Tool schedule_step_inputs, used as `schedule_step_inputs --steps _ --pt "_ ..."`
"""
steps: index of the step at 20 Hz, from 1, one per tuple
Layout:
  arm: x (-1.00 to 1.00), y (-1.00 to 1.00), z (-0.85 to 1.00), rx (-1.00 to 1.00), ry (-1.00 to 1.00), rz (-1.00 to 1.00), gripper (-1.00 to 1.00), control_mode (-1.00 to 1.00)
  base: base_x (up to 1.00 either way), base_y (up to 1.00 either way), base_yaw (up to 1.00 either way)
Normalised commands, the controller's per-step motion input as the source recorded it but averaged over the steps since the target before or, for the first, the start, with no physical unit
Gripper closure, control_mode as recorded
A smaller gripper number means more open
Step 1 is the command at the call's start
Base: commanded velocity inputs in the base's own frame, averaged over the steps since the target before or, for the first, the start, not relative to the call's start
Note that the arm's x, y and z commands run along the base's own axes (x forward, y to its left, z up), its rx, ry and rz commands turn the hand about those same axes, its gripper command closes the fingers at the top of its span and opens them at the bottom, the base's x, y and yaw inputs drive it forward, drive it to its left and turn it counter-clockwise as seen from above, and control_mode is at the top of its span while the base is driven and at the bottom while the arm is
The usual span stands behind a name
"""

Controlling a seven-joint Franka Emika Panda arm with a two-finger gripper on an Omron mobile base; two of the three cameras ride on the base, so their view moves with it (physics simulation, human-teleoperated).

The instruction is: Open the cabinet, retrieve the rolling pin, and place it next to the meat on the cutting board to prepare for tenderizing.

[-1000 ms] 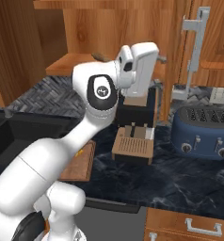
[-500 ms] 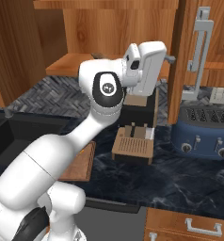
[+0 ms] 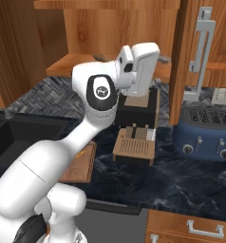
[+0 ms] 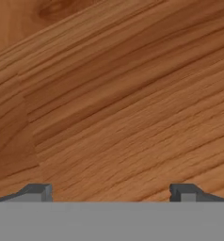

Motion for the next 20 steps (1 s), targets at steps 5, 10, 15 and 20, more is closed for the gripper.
schedule_step_inputs --steps 5,10,15,20 --pt "0.00 0.66 0.00 0.03 0.00 0.13 -1.00 -1.00 0.00 0.00 0.00" --pt "0.00 0.48 0.06 0.18 0.00 0.14 -1.00 -1.00 0.00 0.00 0.00" --pt "0.00 0.19 0.26 0.29 0.00 0.18 -1.00 -1.00 0.00 0.00 0.00" --pt "0.00 0.34 0.14 0.25 0.00 0.22 -1.00 -1.00 0.00 0.00 0.00"
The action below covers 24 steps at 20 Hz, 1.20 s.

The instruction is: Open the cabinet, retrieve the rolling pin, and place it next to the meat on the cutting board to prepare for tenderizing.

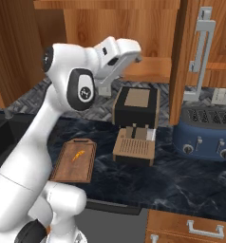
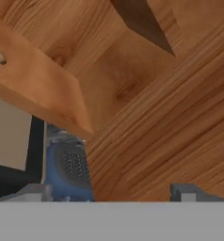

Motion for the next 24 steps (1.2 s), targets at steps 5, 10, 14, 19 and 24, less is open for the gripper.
schedule_step_inputs --steps 5,10,14,19,24 --pt "0.00 0.53 0.01 0.19 0.00 0.23 -1.00 -1.00 0.00 0.00 0.00" --pt "0.10 0.57 0.00 0.15 0.00 0.19 -1.00 -1.00 0.00 0.00 0.00" --pt "0.33 0.41 0.00 0.14 0.00 0.12 -1.00 -1.00 0.00 0.00 0.00" --pt "0.37 0.37 0.00 0.12 0.00 0.09 -1.00 -1.00 0.00 0.00 0.00" --pt "0.19 0.40 -0.03 0.02 0.04 0.10 -1.00 -1.00 0.00 0.00 0.00"
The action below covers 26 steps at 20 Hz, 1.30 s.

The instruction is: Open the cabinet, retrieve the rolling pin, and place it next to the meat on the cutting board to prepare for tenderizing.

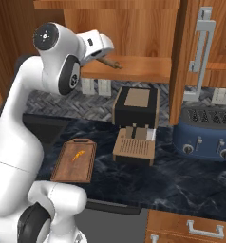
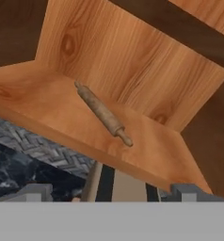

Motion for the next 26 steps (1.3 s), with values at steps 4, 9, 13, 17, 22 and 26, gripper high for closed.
schedule_step_inputs --steps 4,9,13,17,22,26 --pt "0.15 0.24 -0.03 0.02 0.03 0.11 -1.00 -1.00 0.00 0.00 0.00" --pt "0.23 0.10 -0.07 0.03 0.02 0.08 -1.00 -1.00 0.00 0.00 0.00" --pt "0.33 0.00 -0.04 0.05 0.03 0.02 -1.00 -1.00 0.00 0.00 0.00" --pt "0.32 0.00 -0.02 0.05 0.07 0.00 -1.00 -1.00 0.00 0.00 0.00" --pt "0.23 0.00 -0.02 0.04 0.08 -0.01 -1.00 -1.00 0.00 0.00 0.00" --pt "0.05 0.00 -0.01 0.03 0.03 0.00 -1.00 -1.00 0.00 0.00 0.00"
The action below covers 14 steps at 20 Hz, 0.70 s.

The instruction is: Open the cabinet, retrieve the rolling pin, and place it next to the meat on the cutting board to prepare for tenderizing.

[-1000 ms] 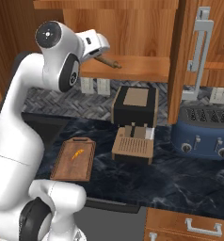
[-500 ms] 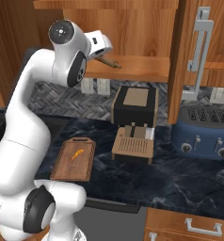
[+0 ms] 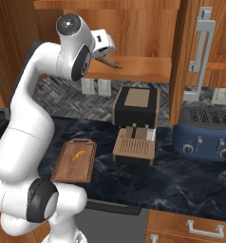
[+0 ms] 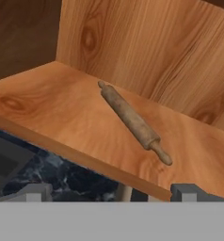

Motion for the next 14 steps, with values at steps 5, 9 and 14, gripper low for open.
schedule_step_inputs --steps 5,9,14 --pt "0.00 0.00 0.00 0.00 0.00 0.00 -1.00 -1.00 0.00 0.00 0.00" --pt "0.00 0.00 -0.02 0.00 0.00 0.00 -1.00 -1.00 0.00 0.00 0.00" --pt "0.00 -0.01 -0.06 0.02 0.00 0.00 -1.00 -1.00 0.00 0.00 0.00"
